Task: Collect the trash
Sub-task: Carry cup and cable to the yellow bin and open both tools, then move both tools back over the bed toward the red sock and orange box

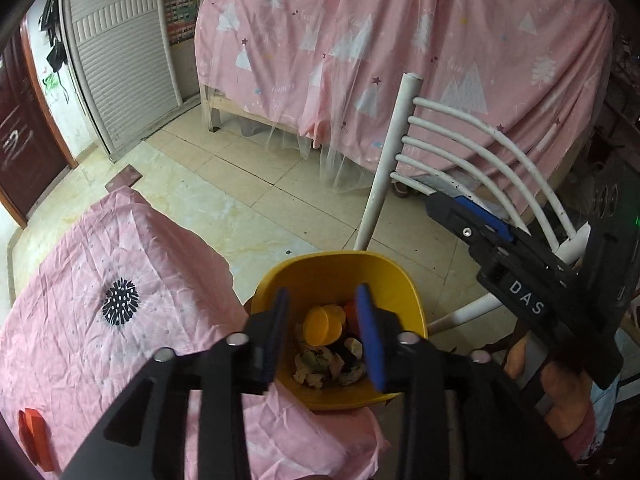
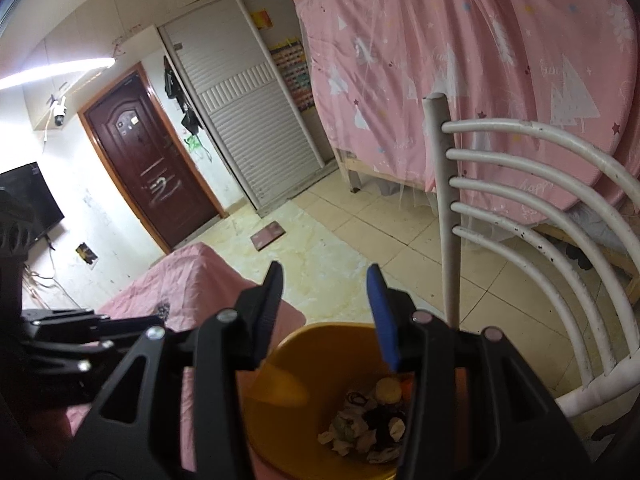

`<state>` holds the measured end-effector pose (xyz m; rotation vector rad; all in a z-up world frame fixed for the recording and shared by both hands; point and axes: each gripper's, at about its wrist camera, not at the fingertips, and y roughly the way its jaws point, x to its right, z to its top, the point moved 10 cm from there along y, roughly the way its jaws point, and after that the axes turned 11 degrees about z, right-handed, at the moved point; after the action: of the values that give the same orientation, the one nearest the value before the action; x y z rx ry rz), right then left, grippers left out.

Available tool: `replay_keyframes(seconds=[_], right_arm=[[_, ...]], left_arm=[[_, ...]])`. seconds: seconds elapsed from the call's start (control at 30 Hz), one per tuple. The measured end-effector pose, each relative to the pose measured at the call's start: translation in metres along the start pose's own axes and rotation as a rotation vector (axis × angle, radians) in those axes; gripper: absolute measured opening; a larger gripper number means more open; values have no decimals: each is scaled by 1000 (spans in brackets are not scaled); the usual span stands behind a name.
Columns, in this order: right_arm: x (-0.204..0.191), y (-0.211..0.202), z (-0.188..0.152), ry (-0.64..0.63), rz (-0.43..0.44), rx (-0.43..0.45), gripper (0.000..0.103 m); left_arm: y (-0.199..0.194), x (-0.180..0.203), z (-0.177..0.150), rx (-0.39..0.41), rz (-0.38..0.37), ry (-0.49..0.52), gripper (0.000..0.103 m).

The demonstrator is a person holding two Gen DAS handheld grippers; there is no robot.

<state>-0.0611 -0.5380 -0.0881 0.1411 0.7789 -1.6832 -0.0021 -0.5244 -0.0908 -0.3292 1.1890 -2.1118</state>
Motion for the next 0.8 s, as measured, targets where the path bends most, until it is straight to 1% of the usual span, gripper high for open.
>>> replay_keyframes(seconds=[0.03,0.07,0.5,0.57,0.63,0.73,0.8], right_arm=[[-1,1,0,-3,2,-1,49],[-3,1,0,-6,5,-2,49],[-25,9,-6,-53,27,-27,50],[-31,12,-7,-58,37,-33,50],[-42,15,-10,-64,65,-44,50],[-58,20,-15,-83,90,-58,58],[-73,24,-19,-103,113,-71,59]], left_arm=[[-1,1,-1,3,6,4,31],[-3,1,-1,4,9,5,31],[-23,-24,1,35,26,-26,31],[-29,-31,0,45,27,-39,31],[-34,-39,-2,54,28,-50,31],[-41,-58,-6,69,38,-75,33],[-46,-75,-10,76,53,-100,37]])
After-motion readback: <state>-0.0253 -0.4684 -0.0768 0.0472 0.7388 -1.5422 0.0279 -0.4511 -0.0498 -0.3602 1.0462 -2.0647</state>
